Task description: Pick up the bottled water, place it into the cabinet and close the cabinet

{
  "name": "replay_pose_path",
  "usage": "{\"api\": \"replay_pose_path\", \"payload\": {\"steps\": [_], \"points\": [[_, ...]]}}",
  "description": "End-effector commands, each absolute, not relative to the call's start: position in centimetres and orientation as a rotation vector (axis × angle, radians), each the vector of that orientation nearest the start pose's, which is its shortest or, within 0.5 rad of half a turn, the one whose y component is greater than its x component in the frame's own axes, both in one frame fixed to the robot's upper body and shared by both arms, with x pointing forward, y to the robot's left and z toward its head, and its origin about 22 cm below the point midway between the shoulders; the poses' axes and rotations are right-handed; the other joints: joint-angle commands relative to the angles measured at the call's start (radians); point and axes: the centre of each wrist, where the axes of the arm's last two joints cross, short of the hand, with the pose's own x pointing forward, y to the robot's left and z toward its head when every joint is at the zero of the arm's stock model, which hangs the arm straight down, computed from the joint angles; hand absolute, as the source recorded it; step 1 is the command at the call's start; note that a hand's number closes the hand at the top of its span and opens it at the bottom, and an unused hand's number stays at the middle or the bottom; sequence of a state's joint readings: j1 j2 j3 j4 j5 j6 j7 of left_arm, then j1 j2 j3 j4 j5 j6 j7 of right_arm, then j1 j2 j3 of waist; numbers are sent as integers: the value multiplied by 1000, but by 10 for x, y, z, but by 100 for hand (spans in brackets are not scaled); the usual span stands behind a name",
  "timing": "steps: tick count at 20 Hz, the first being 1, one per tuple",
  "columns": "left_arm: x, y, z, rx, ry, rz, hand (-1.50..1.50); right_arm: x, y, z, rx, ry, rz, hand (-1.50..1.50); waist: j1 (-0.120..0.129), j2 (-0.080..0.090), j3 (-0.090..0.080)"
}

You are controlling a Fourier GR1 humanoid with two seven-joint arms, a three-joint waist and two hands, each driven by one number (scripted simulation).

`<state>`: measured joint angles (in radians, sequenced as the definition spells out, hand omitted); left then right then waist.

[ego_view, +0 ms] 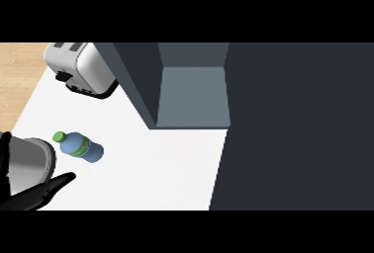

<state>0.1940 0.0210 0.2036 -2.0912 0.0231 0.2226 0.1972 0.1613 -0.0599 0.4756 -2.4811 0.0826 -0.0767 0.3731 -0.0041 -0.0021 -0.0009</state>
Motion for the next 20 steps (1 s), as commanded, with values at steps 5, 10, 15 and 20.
{"api": "replay_pose_path", "payload": {"steps": [5,10,15,20], "points": [[187,301,50,411,-1618,419,-150,105,-171,185,201,-2001,204,-150,-3,0,0],[186,324,12,383,-1556,421,-150,120,-168,181,193,-1994,207,-150,2,1,0],[192,328,-30,375,-1502,430,-150,120,-176,185,188,-1989,213,-150,-2,2,0],[170,339,-66,354,-1486,459,-150,107,-177,192,185,-1986,217,-150,-2,0,0]]}}
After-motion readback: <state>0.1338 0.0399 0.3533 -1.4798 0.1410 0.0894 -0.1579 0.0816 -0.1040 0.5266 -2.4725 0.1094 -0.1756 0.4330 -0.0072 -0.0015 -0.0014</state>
